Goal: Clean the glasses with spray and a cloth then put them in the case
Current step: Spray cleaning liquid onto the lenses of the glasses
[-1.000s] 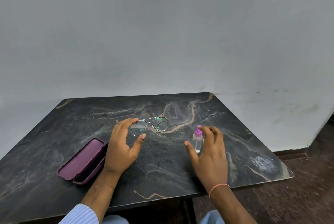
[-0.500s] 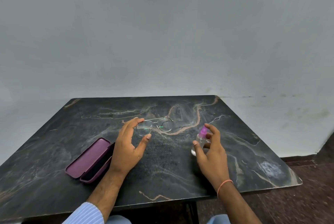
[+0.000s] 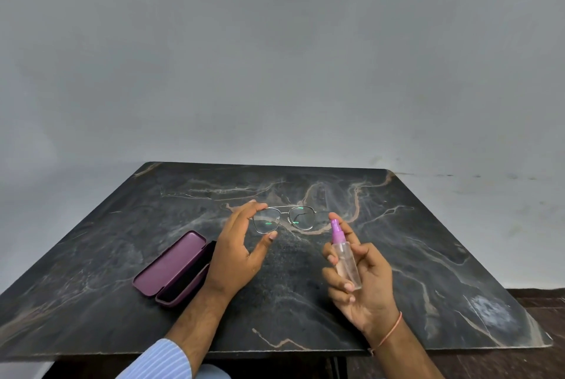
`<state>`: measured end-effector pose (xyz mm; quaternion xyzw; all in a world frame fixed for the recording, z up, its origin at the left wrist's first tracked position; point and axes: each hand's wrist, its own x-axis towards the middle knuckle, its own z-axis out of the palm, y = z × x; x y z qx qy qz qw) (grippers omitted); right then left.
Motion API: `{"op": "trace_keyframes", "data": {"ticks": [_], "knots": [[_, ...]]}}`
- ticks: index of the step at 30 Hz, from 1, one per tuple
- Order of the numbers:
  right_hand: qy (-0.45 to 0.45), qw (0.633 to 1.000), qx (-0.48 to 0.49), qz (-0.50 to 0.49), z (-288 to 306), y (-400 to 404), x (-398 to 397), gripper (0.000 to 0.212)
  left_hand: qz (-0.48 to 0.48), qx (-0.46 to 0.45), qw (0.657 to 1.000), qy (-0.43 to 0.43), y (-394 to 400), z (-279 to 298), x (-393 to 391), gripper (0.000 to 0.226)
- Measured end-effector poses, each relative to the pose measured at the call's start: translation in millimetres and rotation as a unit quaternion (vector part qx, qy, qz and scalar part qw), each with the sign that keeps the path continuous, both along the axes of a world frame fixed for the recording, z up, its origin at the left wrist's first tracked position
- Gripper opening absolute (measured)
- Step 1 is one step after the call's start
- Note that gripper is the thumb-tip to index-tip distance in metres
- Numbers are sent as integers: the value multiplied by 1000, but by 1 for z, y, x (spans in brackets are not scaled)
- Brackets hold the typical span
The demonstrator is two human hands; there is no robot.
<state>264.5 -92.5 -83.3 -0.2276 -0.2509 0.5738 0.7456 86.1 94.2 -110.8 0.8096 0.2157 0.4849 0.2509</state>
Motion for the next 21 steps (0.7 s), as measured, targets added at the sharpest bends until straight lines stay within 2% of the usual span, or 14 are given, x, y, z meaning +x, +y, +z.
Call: {"op": "trace_keyframes", "data": {"ticks": [3,5,6,7,9,11,12,14,21], "knots": [[-77,997,0,-25,-1,9,-3,62,-2,-3,1000,11,2,-1,1,53],[-206,974,-21,-94,-3,14,-5,60,-1,-9,1000,16,2,-1,0,54],[-290,946,-34,-141,-4,16,-6,59,-2,-10,1000,17,2,-1,0,54],[-380,905,-46,-189,-6,17,-7,59,-1,-11,1000,18,2,-1,1,54],[-535,796,-61,-276,-9,19,-10,60,1,-15,1000,20,2,-1,0,54],[-620,699,-66,-351,-12,21,-15,61,2,-11,1000,19,2,-1,0,54],[-639,667,-67,-379,-10,23,-18,61,2,-9,1000,18,2,-1,1,54],[-644,650,-65,-398,-5,25,-24,63,0,-7,1000,17,2,-2,1,53],[-654,657,-74,-367,-1,29,-30,57,-5,-7,1000,10,3,-2,1,53]]}}
